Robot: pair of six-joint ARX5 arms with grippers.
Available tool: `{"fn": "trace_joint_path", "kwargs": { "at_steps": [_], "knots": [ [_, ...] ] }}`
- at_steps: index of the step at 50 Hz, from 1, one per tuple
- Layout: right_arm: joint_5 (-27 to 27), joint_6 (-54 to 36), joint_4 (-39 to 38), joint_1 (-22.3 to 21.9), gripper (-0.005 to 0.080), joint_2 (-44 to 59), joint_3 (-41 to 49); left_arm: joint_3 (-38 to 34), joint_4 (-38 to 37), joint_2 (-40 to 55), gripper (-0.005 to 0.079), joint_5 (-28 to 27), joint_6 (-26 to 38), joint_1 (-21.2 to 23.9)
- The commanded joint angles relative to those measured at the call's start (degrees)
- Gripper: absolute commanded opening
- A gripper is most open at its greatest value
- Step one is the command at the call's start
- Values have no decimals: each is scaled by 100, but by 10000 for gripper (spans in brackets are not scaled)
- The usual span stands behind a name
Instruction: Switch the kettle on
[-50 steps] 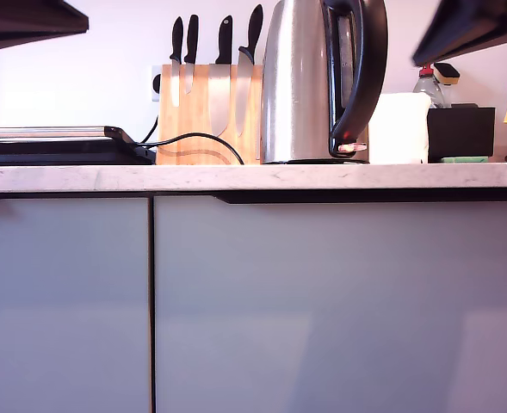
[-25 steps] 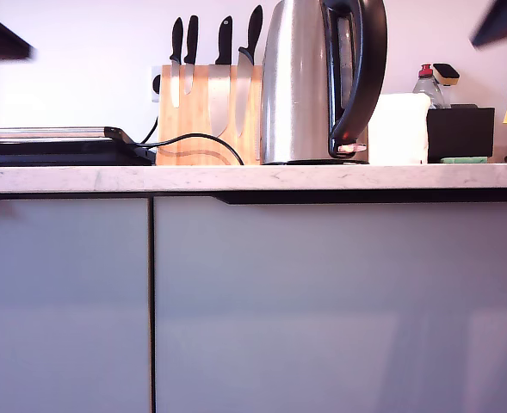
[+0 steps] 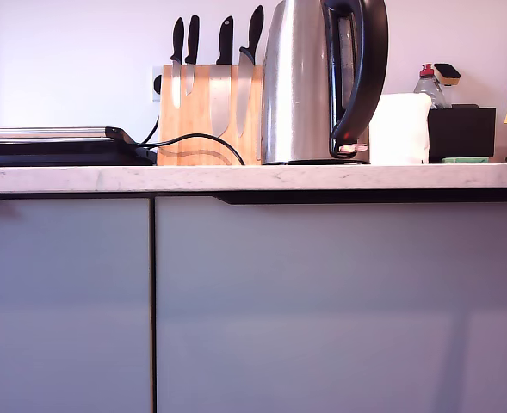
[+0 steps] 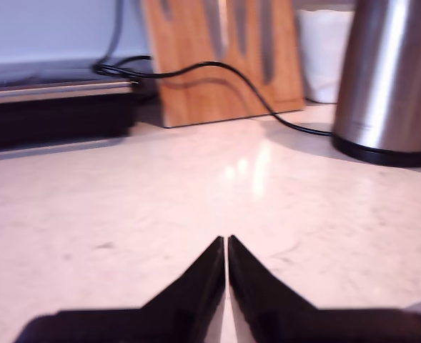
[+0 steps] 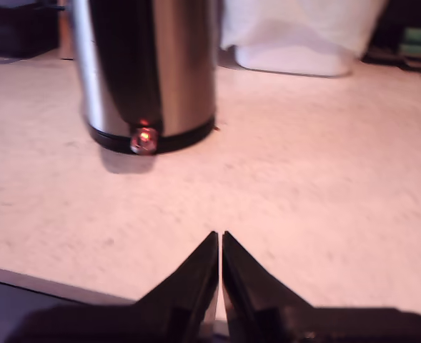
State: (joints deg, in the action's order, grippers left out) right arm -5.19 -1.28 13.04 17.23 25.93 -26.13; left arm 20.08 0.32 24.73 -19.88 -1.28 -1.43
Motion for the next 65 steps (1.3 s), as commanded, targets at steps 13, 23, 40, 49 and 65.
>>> {"fn": "trace_joint_path", "kwargs": {
  "at_steps": [13, 23, 40, 49, 65],
  "knots": [
    [-291, 15, -468, -459, -11, -522, 721, 9, -37, -92, -19, 177, -26, -50],
    [286, 190, -782, -1340, -11, -568, 1097, 9, -44, -127, -19, 273, -166, -50],
    [977, 431, -745, -1620, -11, -984, 1379, -39, -590, -680, -19, 901, -387, -50],
    [970, 426, -452, -1545, -11, -1215, 1384, -166, -997, -1143, -18, 901, -391, -50],
    [772, 334, -31, -1307, -11, -1818, 1596, -476, -1742, -2382, -19, 903, -579, -50]
  ]
}}
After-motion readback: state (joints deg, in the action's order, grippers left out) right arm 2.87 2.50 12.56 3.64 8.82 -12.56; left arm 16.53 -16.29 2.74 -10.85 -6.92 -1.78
